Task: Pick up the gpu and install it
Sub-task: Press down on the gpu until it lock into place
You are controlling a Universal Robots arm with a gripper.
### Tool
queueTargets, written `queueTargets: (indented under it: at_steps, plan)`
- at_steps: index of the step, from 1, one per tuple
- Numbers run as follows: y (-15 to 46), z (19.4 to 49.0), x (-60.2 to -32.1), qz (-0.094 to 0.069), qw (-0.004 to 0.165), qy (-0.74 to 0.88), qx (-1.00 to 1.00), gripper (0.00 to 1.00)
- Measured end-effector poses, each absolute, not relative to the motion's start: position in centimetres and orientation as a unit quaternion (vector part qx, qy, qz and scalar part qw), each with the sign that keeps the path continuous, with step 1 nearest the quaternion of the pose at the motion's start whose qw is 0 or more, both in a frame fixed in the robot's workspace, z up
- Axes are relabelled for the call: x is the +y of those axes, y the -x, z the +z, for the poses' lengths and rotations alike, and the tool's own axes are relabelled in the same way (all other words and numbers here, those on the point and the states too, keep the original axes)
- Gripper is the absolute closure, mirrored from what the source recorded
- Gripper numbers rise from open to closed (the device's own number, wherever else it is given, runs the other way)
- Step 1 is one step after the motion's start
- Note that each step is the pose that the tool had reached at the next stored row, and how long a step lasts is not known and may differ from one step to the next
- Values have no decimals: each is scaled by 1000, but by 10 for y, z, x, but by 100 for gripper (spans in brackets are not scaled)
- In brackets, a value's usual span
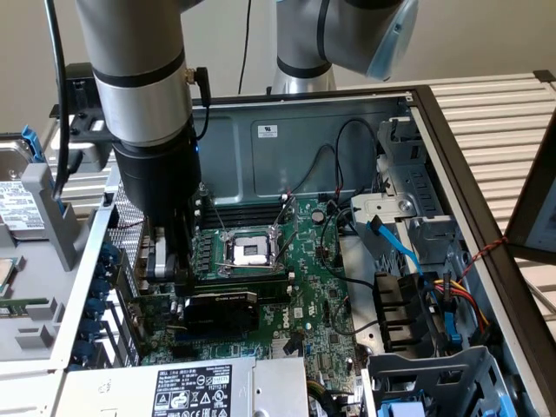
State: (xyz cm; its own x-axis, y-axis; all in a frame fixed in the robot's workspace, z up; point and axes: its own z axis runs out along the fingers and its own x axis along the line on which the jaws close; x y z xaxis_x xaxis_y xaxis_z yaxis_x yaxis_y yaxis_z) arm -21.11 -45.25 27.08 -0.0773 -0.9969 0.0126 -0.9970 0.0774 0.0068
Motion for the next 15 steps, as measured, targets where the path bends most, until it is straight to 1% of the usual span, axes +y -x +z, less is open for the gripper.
queueTargets:
  at_steps: [15]
  plan:
    - [214,264,-452,4,5,-679,-734,89]
